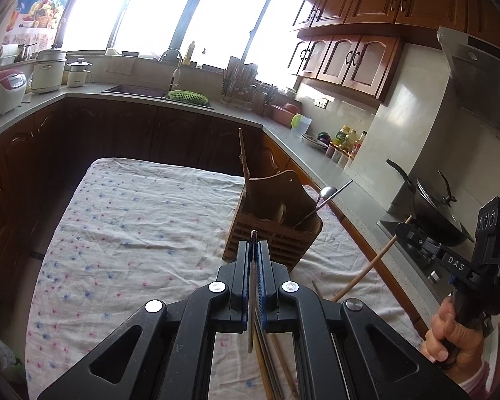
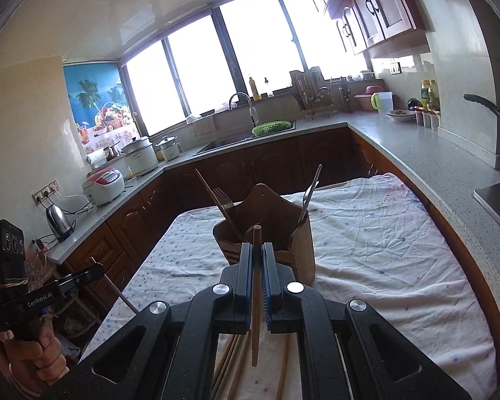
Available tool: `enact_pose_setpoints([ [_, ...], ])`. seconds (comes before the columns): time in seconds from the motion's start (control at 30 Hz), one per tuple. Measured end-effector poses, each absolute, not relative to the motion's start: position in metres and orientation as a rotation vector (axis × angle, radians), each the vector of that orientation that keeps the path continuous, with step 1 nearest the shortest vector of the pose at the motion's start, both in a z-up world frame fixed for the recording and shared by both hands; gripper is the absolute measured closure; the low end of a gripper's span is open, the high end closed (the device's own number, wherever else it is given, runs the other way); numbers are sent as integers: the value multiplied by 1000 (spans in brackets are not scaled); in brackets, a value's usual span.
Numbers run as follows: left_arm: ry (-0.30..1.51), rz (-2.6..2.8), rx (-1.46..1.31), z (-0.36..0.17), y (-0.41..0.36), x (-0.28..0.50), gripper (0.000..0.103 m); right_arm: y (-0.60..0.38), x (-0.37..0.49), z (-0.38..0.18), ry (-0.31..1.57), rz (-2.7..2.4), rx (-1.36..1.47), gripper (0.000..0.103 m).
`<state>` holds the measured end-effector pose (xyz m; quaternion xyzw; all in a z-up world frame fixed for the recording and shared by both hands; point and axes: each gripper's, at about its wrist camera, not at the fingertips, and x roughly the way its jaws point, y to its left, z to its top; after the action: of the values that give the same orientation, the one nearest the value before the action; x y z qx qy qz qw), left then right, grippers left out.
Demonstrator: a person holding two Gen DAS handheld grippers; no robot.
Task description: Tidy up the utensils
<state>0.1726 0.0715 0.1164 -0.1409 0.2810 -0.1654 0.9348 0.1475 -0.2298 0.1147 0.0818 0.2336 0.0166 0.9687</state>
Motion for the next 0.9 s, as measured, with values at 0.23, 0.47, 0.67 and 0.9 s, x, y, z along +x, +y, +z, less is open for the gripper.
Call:
enact_pose_setpoints([
  [0.23,527,-352,-284,132,69,191,101,-235,153,129,430,22,166,98],
  [0.47,429,-356,-270,160,66,216,101,-244,171,163,345,5,172,98],
  [0.67,351,-354,-283,180,63,250,101,-252,192,191,255,-36,170,98],
  [0.9,332,-348,-309,169,58,300,101,-259,223,202,212,-68,167,98],
])
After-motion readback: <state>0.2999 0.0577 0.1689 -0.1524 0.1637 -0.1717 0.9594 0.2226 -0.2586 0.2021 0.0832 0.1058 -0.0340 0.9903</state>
